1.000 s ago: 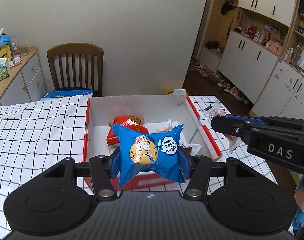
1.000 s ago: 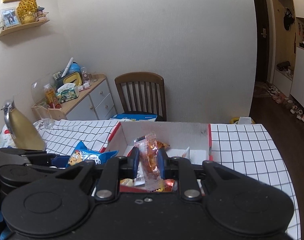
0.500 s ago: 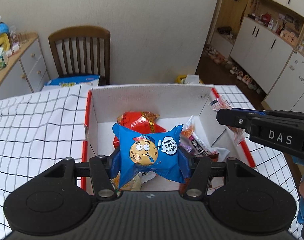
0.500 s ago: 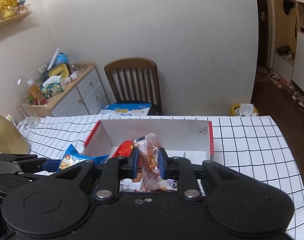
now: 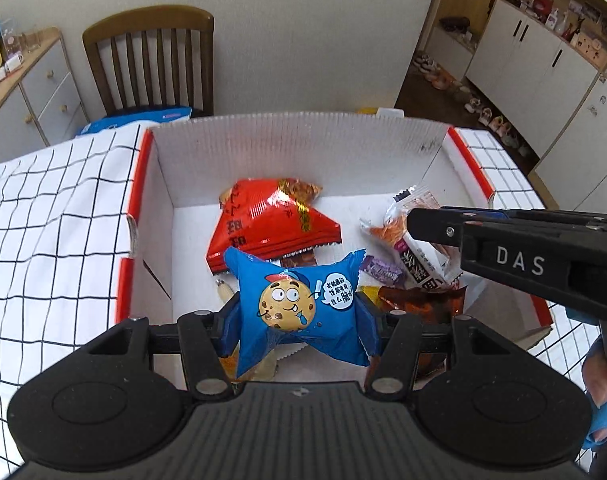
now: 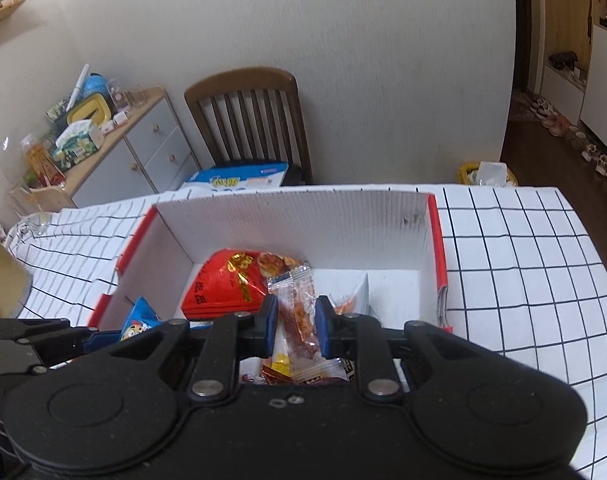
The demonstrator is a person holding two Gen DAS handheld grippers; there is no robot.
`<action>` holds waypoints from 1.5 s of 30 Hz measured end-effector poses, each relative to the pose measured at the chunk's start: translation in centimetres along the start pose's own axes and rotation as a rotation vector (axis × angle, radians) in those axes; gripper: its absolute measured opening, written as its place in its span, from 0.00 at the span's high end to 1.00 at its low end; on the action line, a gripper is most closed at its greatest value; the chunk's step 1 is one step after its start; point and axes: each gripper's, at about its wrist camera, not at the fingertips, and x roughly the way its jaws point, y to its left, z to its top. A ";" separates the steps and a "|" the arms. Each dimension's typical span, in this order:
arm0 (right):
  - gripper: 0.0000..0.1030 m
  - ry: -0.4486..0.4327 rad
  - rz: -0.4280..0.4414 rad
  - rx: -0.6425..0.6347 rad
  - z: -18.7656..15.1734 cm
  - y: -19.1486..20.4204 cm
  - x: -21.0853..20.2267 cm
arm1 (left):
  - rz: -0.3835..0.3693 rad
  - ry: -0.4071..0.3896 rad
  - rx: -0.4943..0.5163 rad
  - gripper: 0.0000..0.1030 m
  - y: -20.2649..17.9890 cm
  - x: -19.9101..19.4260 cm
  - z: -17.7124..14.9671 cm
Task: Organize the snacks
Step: 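Lower both held snacks into the red box and open both grippers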
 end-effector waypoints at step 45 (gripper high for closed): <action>0.48 -0.009 0.056 0.031 -2.1 -1.0 -4.4 | 0.028 -0.051 0.013 0.37 -1.6 -4.7 -2.5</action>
